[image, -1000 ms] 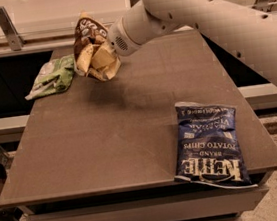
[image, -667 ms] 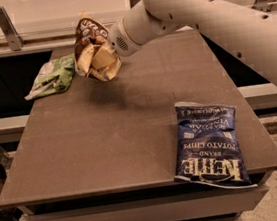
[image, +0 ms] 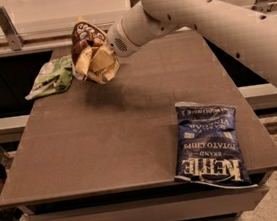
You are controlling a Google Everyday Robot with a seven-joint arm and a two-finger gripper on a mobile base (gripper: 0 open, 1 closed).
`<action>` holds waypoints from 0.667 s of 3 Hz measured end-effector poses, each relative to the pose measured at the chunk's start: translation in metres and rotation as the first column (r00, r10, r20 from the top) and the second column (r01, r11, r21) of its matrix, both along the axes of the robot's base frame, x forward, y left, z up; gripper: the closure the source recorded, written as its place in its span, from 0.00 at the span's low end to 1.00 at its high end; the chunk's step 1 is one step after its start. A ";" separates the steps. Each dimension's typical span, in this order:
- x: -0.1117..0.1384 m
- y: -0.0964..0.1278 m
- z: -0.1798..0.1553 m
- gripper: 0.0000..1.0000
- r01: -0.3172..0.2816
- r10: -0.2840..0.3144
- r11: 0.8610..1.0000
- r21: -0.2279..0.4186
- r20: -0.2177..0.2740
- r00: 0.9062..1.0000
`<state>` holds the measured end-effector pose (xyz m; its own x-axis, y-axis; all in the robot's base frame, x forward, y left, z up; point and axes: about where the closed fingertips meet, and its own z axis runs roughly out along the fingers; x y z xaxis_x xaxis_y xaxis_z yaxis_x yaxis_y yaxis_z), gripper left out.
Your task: Move brown chip bag near green jalapeno chip bag
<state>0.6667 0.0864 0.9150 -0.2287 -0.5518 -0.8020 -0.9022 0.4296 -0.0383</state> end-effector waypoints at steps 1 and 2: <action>-0.001 0.002 -0.001 0.13 -0.003 0.003 1.000 0.000 -0.001 1.000; -0.001 0.004 -0.002 0.00 -0.007 0.007 1.000 -0.001 -0.003 1.000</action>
Offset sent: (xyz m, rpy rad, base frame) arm -0.0005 0.0016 -0.0007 -0.0004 0.0011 0.0028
